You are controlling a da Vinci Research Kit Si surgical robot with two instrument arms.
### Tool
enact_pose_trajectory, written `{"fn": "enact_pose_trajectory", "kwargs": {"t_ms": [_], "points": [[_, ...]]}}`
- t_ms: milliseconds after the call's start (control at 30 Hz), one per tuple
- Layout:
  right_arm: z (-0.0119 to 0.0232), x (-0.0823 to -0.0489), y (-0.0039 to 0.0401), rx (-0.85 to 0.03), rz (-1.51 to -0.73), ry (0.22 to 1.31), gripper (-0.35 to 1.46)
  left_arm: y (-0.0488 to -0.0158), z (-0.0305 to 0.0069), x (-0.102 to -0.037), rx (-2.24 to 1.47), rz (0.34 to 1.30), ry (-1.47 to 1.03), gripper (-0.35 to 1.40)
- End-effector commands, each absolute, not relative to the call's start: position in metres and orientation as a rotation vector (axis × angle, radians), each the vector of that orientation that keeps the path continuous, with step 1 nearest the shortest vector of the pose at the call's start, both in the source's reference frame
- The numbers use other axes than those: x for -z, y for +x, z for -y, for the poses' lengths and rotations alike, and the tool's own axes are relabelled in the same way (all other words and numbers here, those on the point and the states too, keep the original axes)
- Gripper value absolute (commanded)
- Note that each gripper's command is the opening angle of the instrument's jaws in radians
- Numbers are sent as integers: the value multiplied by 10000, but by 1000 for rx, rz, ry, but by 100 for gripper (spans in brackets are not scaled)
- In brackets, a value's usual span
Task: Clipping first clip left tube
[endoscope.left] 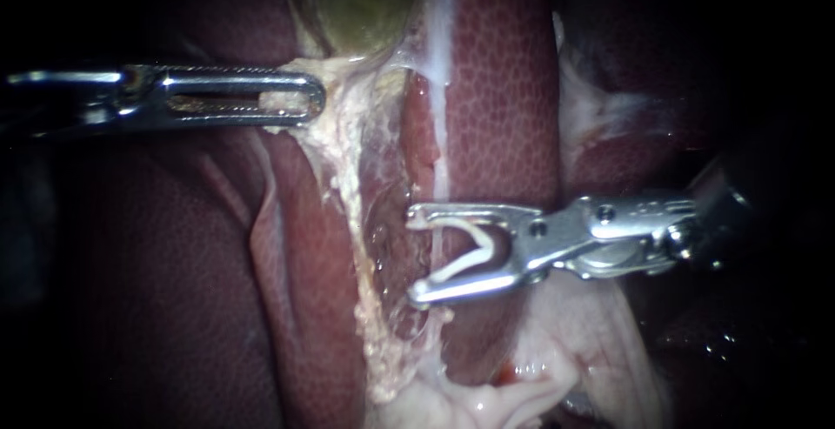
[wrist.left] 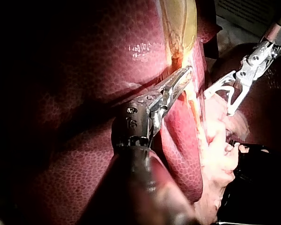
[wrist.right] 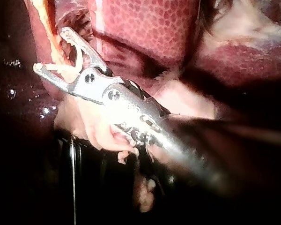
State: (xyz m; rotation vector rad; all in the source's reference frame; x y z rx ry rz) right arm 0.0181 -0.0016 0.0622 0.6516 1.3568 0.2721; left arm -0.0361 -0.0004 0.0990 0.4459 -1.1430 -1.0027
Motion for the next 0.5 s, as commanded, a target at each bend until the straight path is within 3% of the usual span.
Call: {"fn": "enact_pose_trajectory", "kwargs": {"t_ms": [33, 500], "points": [[18, -626, 186, -274, -1352, 659, 60, -361, 4, -990, 1002, 1143, 446, -35], [33, -651, 215, -274, -1337, 680, 60, -361, 5, -990, 1002, 1143, 446, -35]]}}
